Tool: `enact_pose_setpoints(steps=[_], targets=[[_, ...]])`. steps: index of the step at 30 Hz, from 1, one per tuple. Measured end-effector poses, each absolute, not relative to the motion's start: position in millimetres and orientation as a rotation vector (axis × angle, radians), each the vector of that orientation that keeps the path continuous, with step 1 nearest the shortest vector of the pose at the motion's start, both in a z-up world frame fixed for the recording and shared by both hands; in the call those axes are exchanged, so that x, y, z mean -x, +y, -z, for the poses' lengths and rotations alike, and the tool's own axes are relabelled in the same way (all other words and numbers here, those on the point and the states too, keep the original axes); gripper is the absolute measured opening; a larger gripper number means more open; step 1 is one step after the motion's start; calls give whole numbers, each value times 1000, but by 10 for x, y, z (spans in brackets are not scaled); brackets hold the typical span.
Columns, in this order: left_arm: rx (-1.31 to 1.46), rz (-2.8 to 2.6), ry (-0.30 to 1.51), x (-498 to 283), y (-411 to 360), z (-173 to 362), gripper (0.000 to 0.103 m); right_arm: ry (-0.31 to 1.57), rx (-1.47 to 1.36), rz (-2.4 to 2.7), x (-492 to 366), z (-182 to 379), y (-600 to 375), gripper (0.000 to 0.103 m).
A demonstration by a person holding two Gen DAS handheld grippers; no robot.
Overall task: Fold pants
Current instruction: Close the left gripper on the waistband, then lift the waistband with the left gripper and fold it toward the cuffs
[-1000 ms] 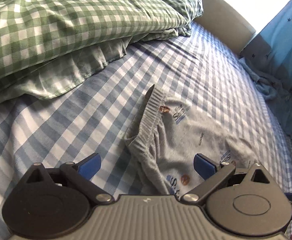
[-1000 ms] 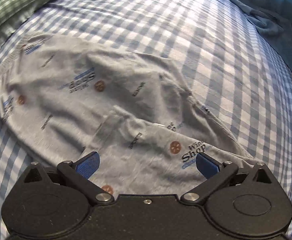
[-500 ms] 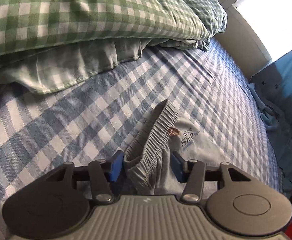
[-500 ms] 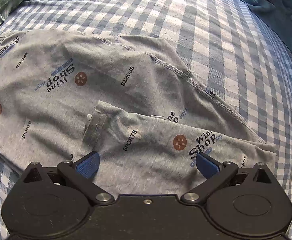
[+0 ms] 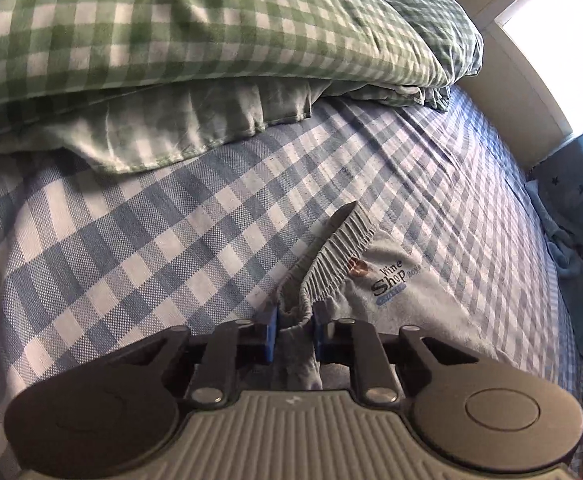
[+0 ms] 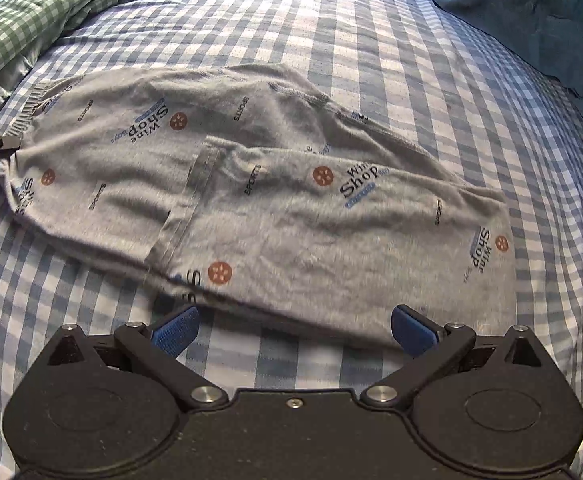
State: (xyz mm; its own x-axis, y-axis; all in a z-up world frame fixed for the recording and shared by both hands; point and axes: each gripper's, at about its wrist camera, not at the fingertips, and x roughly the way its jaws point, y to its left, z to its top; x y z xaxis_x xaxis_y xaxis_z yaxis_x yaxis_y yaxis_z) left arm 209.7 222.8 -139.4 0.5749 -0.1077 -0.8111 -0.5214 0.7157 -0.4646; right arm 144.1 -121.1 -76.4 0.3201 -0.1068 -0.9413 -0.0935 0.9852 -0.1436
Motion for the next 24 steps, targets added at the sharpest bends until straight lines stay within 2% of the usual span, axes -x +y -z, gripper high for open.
enact_pose_setpoints(steps=[14,24], targets=[[516,-220,885,-2140,1747,648,14,1214,7,-2,-1101,709,-1565,102],[265,4,762,-2024,597,-262,13,1137,-35,-62,-959,629,-2214,102]])
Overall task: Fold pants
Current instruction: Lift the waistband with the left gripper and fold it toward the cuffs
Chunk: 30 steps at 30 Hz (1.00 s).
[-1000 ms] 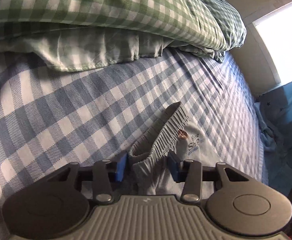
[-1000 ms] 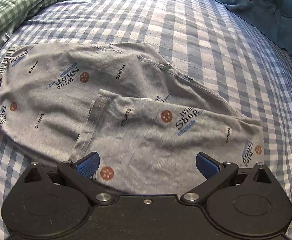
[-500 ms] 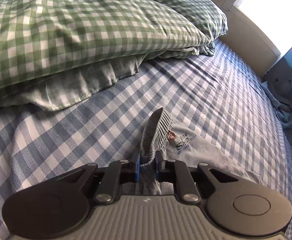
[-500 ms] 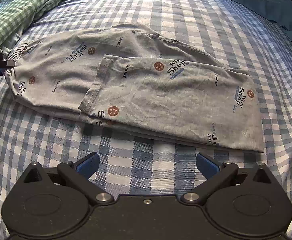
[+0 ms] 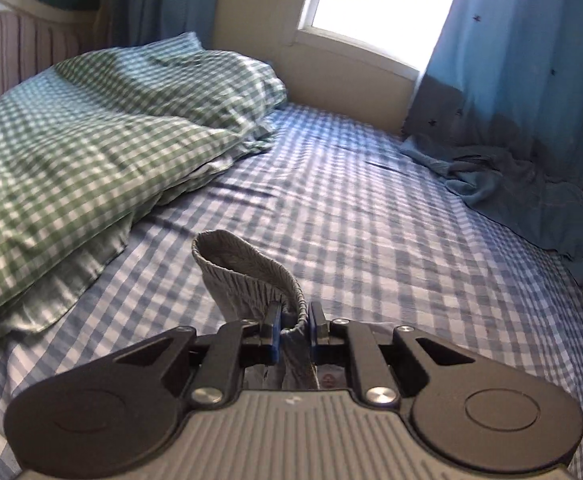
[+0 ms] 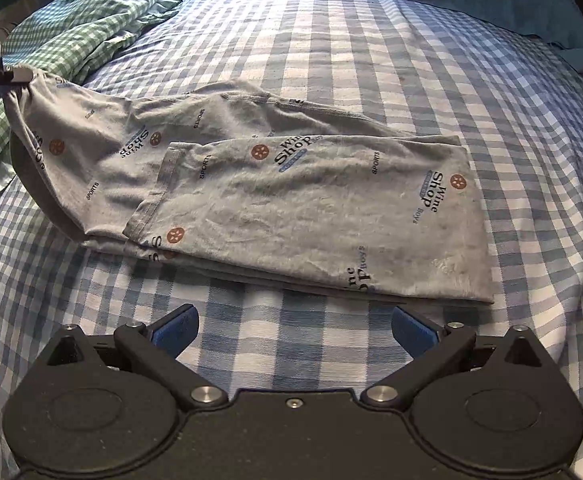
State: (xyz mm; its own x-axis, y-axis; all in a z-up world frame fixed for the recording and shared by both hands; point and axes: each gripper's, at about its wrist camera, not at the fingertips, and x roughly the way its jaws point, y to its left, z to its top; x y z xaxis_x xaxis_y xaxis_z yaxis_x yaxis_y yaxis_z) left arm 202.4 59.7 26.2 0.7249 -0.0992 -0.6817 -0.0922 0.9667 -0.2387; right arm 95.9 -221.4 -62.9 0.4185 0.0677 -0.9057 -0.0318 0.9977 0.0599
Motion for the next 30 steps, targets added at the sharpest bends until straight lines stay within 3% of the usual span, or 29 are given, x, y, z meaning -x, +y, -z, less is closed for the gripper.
enact_pose_setpoints(steps=[13,22,30], targets=[[-1,390,787,-1799,-1506,-482,13,1116,-141,104,-623,752,-3666,102],[-107,487,919,-1582,-2614,186,13,1141,-179,243,-350,865,-4518,102],[-155,521,979,-1442,-2958,599,14,1164,-196,285,-278,919,-4774,102]])
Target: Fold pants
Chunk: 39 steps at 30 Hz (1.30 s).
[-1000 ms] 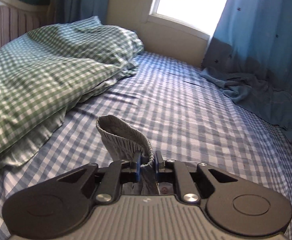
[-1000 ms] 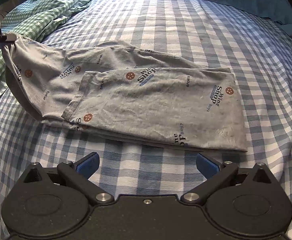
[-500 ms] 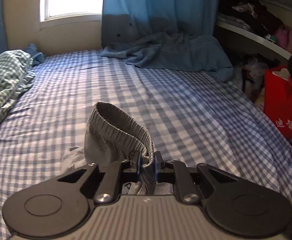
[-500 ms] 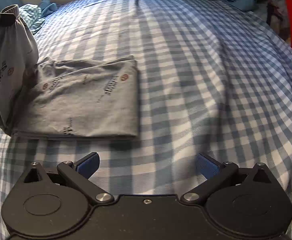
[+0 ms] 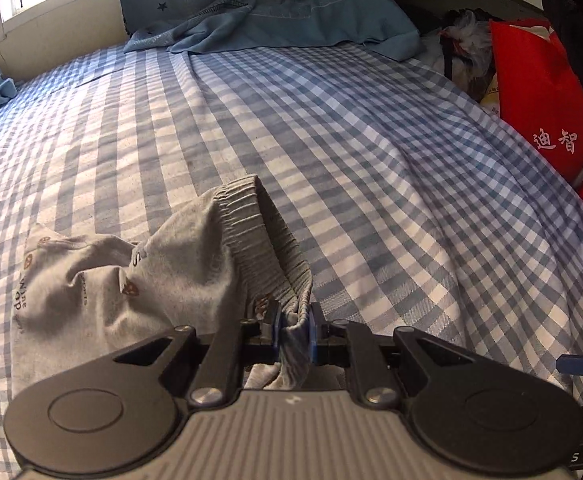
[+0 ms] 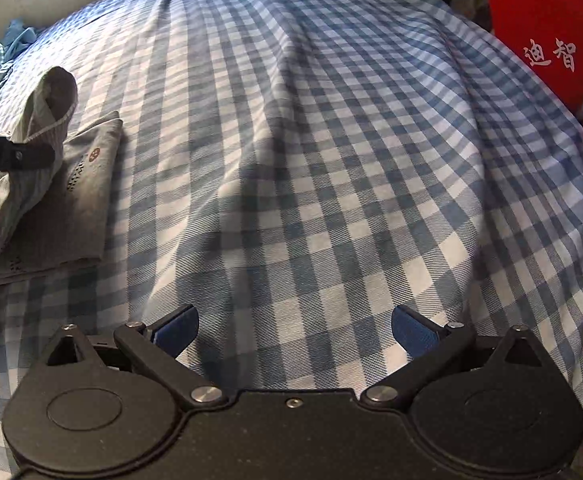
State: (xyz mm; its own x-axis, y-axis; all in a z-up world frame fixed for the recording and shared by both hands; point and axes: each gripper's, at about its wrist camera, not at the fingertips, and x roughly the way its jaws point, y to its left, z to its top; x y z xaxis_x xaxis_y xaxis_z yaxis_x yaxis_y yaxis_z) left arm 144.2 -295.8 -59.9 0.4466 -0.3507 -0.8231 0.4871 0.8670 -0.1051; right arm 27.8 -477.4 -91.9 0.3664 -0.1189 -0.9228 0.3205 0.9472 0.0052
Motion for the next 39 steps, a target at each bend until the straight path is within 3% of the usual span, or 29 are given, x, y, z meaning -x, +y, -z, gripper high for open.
enact_pose_setpoints(steps=[8,10,14,16,19,29,33,39], targets=[[-14,568,1041,-1413,-2594,569,35,1162,-165,240,-400,898,-4672,102],[22,543,1038,-1380,-2442,512,50,1158,-153,221,-447,881,-4605,102],[111,432,1043,-1358,-2018,451,68,1141,-135,172,-597,842,-4439,102],[128,338,1041,-1364,-1788,456,85,1126,-126,142,-725,813,-4339,102],[142,181,1031,-1425,-1424,469,98,1100,-132,88,-985,760,-4170,102],[108,-28,1163,-1801,-735,827,101,1119,-106,-8,-1752,836,-3602,102],[104,-39,1215,-1678,-621,997,102,1219,13,17,-1691,1060,-3560,102],[116,-78,1294,-1436,-402,1232,102,1250,-42,9,-1313,1223,-3800,102]])
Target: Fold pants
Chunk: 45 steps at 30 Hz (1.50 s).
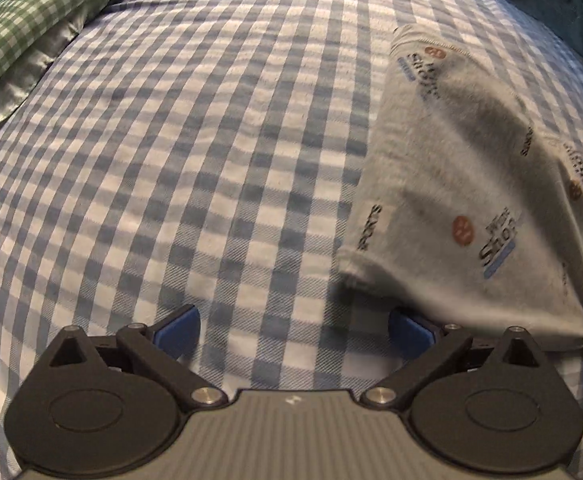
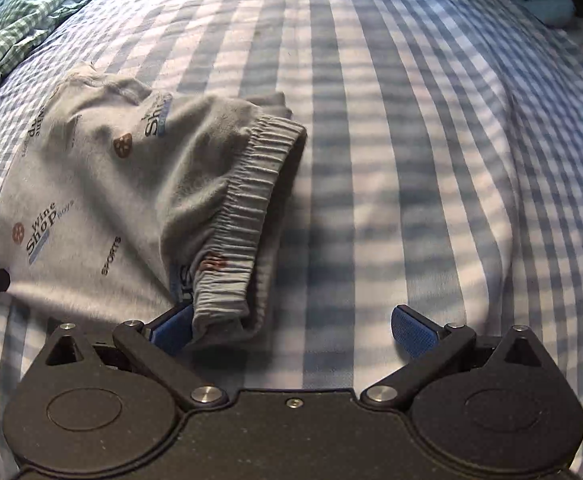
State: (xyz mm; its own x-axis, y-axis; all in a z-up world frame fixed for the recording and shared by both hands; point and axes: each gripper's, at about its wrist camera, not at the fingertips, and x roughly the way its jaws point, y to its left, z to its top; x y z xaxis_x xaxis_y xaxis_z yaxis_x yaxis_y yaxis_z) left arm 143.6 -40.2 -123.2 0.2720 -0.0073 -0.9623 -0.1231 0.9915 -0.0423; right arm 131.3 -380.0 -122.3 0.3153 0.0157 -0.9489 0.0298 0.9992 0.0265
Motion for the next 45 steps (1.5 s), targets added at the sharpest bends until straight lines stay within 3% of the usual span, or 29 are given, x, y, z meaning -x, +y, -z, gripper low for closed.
enact_pose_setpoints(steps=[10,19,27,32,41,45], targets=[[170,-89,1201,-1459,-169,814,102,1219,-3,46,-1124,1074,-3903,102],[193,-4,1073,-2272,-661,597,102,1061,23,15,-1885,813,-3754,102],[-5,173,1101,-2642,-1379,864,102,1053,70,-174,-2417,917,-3429,102],[-116,170,1105,-2742,-1462,1109,103,1064,265,-219,-2426,1150,-3292,102],[-2,157,1133,-2882,-1096,1088,102,1133,-24,-189,-2408,1187,-3952,102],[36,141,1061,-2720,-951,882,103,1041,-14,-122,-2266,943,-3939,102]])
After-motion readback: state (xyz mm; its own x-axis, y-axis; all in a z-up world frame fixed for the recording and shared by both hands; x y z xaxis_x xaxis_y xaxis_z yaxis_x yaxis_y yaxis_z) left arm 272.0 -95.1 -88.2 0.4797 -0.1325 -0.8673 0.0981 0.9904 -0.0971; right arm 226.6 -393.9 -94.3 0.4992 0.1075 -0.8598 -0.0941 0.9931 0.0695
